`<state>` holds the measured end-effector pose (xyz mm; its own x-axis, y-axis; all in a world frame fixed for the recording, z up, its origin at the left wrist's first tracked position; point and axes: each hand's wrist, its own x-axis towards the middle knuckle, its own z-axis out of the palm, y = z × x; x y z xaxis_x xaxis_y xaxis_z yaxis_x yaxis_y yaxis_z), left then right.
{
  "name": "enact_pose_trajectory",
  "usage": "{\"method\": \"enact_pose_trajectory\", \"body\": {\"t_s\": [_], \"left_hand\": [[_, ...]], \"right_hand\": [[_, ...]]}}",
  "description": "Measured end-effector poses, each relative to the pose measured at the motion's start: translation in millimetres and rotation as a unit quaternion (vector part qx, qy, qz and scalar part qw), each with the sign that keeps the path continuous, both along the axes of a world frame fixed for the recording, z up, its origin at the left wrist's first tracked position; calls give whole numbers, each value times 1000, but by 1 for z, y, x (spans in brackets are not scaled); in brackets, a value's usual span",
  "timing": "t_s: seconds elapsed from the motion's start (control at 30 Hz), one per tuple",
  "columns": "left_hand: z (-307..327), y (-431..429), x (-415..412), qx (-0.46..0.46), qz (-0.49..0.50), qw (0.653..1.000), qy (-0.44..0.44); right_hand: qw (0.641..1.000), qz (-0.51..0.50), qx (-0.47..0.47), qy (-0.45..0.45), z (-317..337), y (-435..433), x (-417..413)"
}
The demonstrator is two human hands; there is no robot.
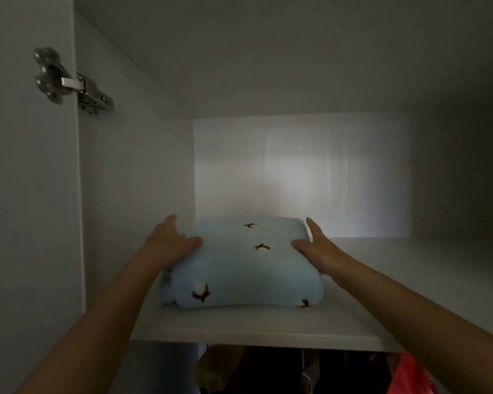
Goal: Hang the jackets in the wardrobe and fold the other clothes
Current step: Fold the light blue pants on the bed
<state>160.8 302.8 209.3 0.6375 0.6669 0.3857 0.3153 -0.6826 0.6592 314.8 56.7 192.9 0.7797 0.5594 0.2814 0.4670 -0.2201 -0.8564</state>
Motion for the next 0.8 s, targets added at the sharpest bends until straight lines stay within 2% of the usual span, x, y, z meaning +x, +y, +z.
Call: {"method": "enact_pose_trajectory", "body": {"t_s": [0.07, 0.13, 0.23, 0.3, 0.47, 0.6, 0.8], "left_hand": [[6, -10, 7, 168, -57, 983, 41], [5, -28, 18, 215, -122, 964, 97], [-7, -45, 35, 196, -163, 937, 238], [-13, -46, 40, 172, -164, 931, 278], [-16, -43, 57, 203, -117, 924, 302], [-6, -13, 87, 193, -108, 906, 362], [-10, 52, 125, 180, -129, 915, 337]], "right_hand": [[982, 6, -75, -174, 4, 0, 1], [952, 55, -179, -243, 6, 6, -3], [923, 146, -286, -212, 9, 13, -8], [912, 165, -314, -206, 9, 14, -6], [883, 118, -366, -269, 7, 38, 5], [862, 96, -426, -258, 14, 74, 27], [846, 65, -463, -255, 18, 136, 64]]}}
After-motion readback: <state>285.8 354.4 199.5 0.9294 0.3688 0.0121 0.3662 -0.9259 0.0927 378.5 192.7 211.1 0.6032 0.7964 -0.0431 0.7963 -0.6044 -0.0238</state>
